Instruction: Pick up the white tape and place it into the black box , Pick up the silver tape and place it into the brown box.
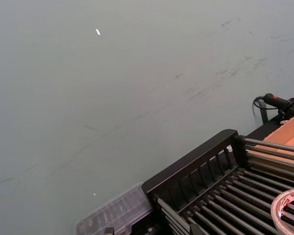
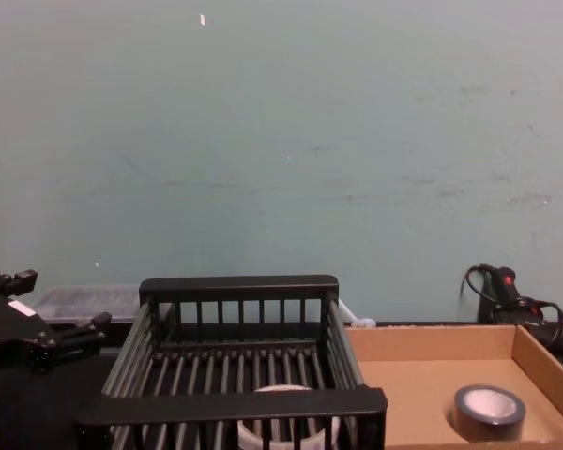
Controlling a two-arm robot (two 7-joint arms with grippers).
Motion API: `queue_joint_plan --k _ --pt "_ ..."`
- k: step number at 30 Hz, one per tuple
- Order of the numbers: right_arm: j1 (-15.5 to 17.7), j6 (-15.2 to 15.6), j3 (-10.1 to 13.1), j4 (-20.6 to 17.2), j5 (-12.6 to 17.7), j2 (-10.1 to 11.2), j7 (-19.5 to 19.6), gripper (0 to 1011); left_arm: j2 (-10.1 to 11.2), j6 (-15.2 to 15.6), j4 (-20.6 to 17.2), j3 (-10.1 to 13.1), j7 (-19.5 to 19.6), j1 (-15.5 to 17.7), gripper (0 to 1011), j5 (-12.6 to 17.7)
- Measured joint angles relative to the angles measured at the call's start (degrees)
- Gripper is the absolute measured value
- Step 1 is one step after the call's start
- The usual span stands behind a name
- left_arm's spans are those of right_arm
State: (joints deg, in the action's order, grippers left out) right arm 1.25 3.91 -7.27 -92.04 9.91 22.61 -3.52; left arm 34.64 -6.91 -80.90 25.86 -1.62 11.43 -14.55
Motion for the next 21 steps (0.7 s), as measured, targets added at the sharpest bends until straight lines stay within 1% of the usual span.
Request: queue_joint_plan --k 3,21 --pt "0.1 0.56 0.59 -0.2 0.05 -0.39 -0.02 1002 0.0 0.0 0.0 0.0 0.0 0.0 1001 0.0" --pt "0.09 0.39 0.3 -0.14 0.05 -0.2 -0.05 1002 0.0 0.0 0.0 0.0 0.0 0.0 1001 0.0"
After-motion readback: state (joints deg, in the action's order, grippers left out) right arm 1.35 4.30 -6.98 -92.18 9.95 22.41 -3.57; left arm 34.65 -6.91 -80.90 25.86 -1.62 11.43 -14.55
